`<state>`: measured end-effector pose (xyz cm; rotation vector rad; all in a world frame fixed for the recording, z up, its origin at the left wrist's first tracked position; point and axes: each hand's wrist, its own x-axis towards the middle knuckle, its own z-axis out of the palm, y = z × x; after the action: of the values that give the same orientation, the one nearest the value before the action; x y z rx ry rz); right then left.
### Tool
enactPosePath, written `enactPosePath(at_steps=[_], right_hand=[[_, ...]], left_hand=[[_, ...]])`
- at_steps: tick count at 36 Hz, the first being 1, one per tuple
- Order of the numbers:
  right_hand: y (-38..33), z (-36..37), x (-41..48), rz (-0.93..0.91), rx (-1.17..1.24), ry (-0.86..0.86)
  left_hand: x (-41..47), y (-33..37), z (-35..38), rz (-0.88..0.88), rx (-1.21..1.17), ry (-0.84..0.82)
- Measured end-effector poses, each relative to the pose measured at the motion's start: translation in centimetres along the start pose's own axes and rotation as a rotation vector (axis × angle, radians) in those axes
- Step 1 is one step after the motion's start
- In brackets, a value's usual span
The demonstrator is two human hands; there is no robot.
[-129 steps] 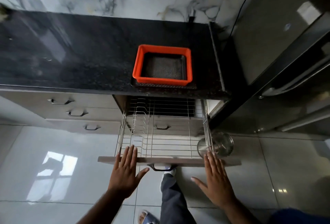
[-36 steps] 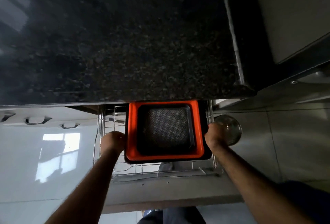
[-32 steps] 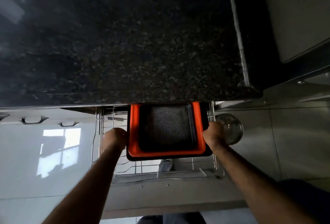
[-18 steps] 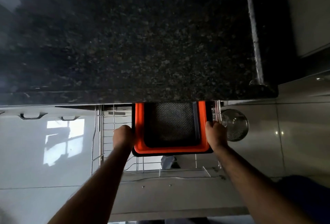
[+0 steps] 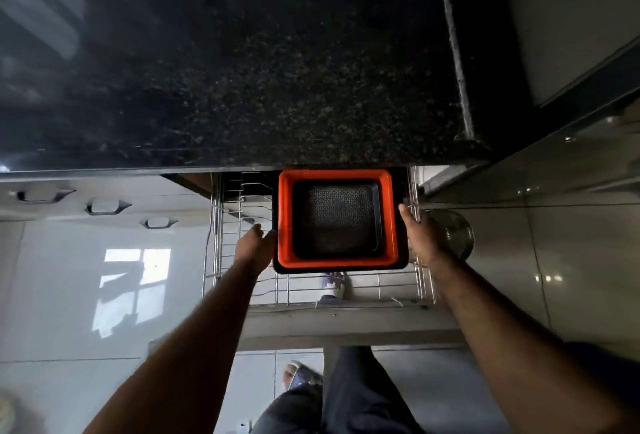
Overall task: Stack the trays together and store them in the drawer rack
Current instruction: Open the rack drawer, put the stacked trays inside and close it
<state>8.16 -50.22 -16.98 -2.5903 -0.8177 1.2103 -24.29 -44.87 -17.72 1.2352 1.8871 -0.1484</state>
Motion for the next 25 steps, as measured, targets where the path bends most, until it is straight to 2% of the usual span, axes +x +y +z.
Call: enactPosePath(at_steps=[4, 8, 11, 13, 16, 18, 20, 22, 25], right_hand=[[2.0, -3.5, -4.5, -0.067, 0.051, 0.095], [5.4, -6.8, -8.6, -0.106, -0.003, 0.2], [8.5, -8.6, -11.2, -0.033, -0.015, 0.304], [10.2, -9.2, -12.6, 0.105, 0.132, 0.347], [11.5, -8.5, -14.8, 0.373, 0.568, 0.316], [11.6, -7.2, -16.4, 0.445, 0.93, 0.244], [11.2, -5.8, -18.0, 0.431, 1.222, 0.136], [10.0, -4.7, -18.9, 0.417, 1.385, 0.072], [7.5, -4.0, -19.6, 0.437, 1.422, 0.015]], left_hand=[[-4.2, -2.0, -2.9, 0.068, -0.084, 0.11], [-7.9, -6.1, -5.4, 0.043, -0.071, 0.232], [-10.8, -9.7, -6.2, -0.034, -0.041, 0.366], [-12.8, -11.9, -6.2, -0.166, -0.083, 0.45], [-15.3, -14.5, -5.6, -0.409, -0.407, 0.424], [-16.8, -15.0, -4.6, -0.474, -0.834, 0.334], [-18.2, -14.8, -3.7, -0.48, -1.291, 0.189], [-18.7, -14.1, -3.4, -0.453, -1.577, 0.065], [-18.7, -12.0, -4.4, -0.433, -1.745, -0.01]])
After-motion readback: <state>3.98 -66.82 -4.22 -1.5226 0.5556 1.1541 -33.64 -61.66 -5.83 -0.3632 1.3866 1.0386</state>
